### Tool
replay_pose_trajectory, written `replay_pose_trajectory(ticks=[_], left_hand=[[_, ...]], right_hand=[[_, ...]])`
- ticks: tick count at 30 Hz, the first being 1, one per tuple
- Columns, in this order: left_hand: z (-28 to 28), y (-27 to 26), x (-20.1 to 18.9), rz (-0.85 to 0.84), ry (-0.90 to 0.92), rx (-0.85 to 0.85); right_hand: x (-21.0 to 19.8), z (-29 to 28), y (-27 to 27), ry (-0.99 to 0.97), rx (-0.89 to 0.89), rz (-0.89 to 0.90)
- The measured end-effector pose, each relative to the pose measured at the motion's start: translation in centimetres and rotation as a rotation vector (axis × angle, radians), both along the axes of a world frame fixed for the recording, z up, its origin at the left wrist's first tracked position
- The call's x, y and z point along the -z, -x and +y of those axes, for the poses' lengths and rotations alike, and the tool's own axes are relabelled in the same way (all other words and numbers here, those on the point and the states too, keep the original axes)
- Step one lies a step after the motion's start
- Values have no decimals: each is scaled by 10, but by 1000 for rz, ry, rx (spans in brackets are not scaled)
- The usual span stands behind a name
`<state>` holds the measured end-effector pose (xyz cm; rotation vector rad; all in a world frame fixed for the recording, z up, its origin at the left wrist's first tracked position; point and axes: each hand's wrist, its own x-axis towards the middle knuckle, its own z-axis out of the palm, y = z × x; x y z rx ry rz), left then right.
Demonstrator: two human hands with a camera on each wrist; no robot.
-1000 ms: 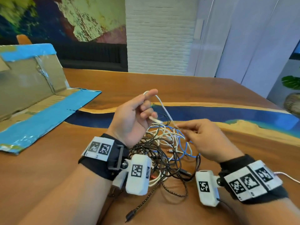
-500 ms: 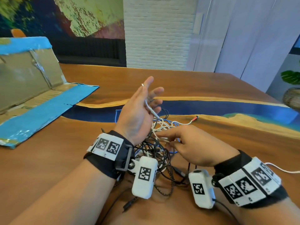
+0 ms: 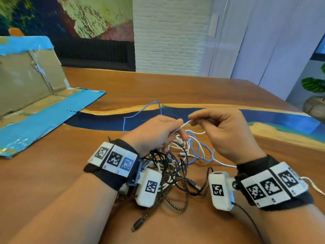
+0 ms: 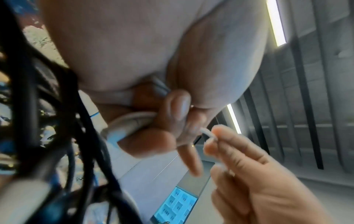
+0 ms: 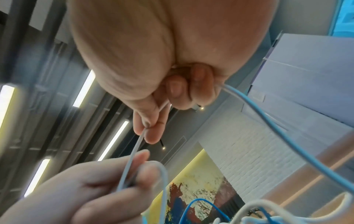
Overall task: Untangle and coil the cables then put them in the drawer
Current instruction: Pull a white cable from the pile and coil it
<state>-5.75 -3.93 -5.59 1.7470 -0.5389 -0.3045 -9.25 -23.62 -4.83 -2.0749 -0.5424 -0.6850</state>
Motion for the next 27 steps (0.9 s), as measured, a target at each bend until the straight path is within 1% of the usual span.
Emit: replay_pose_trajectory(ticks=[3,6,8,10,12,14,15,16,17,18,19,20,21,23,25,26,27], left_hand=[[7,3,-4,117,185,86],[6,7,-7,169,345,136],[6,11,-11,203,473,195],[6,11,-14,250,589,227],[4,9,-15,258,719,180],[3,5,-15,222,841,35],[2,2,-15,171,844,-53],[3,-2,-12,108,799,-135],[5,-6,-10,40,699,-210],[6,-7,-8,-26,561,-260],[8,-7,-7,-97,408,-278],[9,-8,-6,-143,278,-265],[9,-7,-5,-134,193,-235],[8,0,-6,-83,82,-150],[2,3,-3,-89,-22,-77],[-1,4,0,-92,-49,-35],[-2,5,2,-58,-33,17]], right_hand=[[5,-3,-8,-63,46,14],[10,-2,-13,-75,75,56],[10,1,-14,-76,61,135],[10,7,-9,-21,13,259],[9,18,-1,120,-69,390],[7,28,8,269,-148,467],[7,31,11,337,-172,480],[6,34,13,386,-191,476],[5,36,14,399,-206,468],[4,37,15,356,-214,452],[3,36,14,259,-215,430],[2,33,12,151,-187,382],[0,28,10,75,-141,309],[-1,18,3,-12,-57,182],[1,8,-2,-81,-7,119],[1,6,-4,-95,13,92],[2,3,-5,-100,32,73]])
